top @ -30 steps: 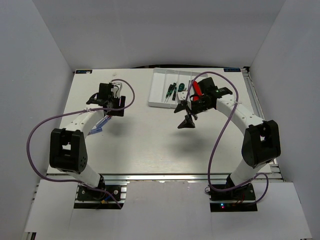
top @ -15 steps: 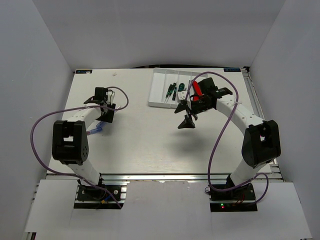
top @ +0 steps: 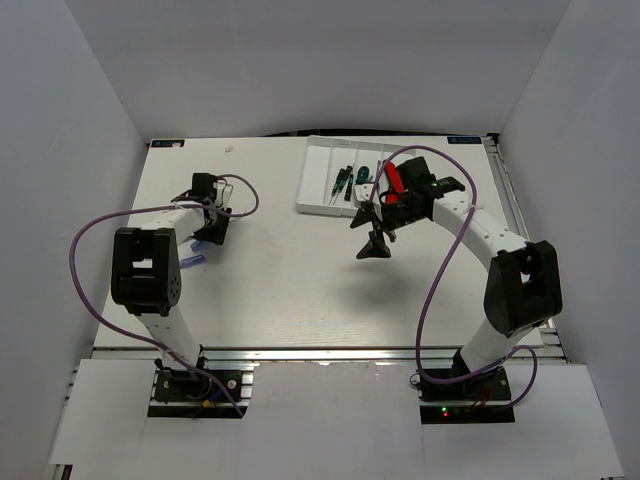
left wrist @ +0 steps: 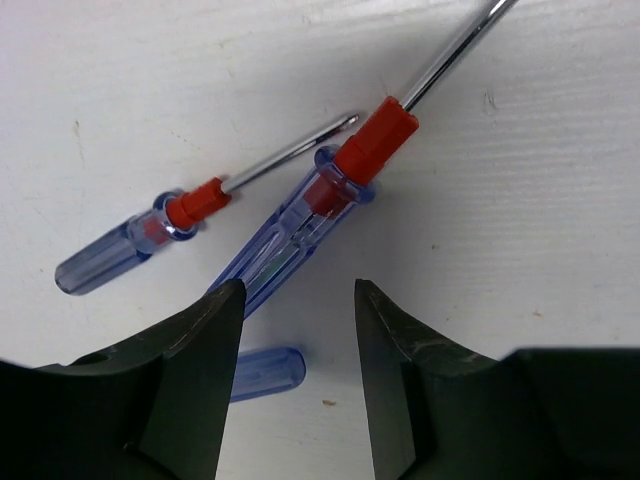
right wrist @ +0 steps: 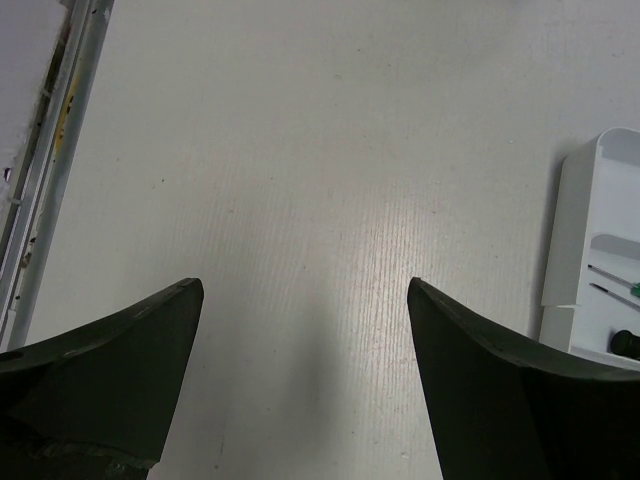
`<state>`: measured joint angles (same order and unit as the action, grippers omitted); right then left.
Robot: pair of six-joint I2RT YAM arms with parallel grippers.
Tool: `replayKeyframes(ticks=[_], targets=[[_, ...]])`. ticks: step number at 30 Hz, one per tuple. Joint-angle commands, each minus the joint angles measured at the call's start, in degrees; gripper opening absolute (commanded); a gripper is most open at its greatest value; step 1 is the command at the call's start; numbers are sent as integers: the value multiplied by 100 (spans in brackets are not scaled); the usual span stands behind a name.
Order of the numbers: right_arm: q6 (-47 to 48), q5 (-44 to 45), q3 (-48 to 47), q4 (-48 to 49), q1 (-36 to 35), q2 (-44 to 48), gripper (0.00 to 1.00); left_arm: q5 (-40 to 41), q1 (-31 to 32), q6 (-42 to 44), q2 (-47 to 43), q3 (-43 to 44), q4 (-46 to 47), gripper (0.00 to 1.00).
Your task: Sort the tools into containers
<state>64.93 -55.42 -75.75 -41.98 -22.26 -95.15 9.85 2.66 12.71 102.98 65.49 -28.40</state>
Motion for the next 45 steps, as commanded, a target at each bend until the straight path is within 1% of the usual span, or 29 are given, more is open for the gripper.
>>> replayKeyframes(ticks=[1,5,13,22,34,45], targets=[[-15,-31,86,23,-15,252,89,-193,-46,91,47,209,19,58],[-15,-30,104,14,-15,252,89,-211,-55,91,64,288,10,56],[-33,-66,69,14,-15,182,89,-448,-46,47,-339,359,19,56],[-41,-57,69,-4,-15,181,89,-519,-46,65,-340,341,54,56],[-6,-13,95,-74,-15,225,90,-211,-55,320,-15,499,151,56],[3,5,113,-83,-15,225,89,-439,-151,373,231,438,212,56]])
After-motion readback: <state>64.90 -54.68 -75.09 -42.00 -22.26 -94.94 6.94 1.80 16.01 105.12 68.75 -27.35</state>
